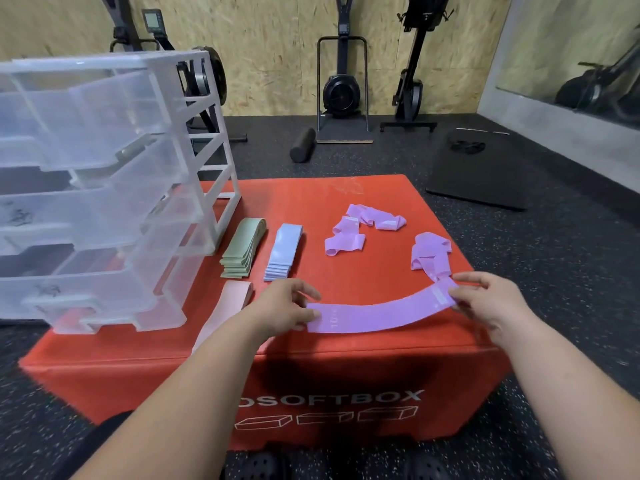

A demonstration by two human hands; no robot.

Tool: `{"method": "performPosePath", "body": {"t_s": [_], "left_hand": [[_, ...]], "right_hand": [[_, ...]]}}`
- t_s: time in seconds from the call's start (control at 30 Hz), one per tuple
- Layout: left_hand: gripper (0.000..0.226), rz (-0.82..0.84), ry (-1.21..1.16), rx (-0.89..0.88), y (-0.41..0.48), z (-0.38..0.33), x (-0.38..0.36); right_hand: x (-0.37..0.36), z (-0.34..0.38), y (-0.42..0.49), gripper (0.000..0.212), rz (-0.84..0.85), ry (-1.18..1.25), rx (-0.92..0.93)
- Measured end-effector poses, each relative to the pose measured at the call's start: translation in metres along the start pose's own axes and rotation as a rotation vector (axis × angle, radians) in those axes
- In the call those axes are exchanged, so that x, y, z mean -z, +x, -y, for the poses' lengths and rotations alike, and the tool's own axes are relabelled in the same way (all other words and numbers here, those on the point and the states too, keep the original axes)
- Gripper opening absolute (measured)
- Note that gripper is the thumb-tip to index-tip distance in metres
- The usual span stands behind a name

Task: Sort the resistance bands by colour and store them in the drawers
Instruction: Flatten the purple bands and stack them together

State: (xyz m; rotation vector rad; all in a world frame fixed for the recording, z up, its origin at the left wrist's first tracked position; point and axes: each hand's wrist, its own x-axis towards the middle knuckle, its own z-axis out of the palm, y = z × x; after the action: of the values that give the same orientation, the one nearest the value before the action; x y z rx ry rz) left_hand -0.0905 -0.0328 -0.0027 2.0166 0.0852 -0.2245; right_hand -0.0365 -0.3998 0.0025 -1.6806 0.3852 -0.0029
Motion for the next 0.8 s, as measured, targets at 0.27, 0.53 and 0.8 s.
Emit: {"method": "performPosePath", "body": {"t_s": [0.27, 0.53, 0.8], "left_hand": [[0.029, -0.165, 0.206, 0.019, 0.015, 0.013, -0.008], [0.029, -0.246, 0.341, 0.033, 0.022, 0.01, -0.018], [0.032, -0.264, 0.375, 0.056, 0.035, 0.008, -0.013]], "right_hand": [[0.008, -0.026, 0.001, 0.038, -0.024, -0.432, 0.033], [0.007, -0.018, 0.006, 0.031, -0.02, -0.674, 0.168], [0.015, -0.024, 0.018, 0.031, 0.022, -0.626, 0.155]]}}
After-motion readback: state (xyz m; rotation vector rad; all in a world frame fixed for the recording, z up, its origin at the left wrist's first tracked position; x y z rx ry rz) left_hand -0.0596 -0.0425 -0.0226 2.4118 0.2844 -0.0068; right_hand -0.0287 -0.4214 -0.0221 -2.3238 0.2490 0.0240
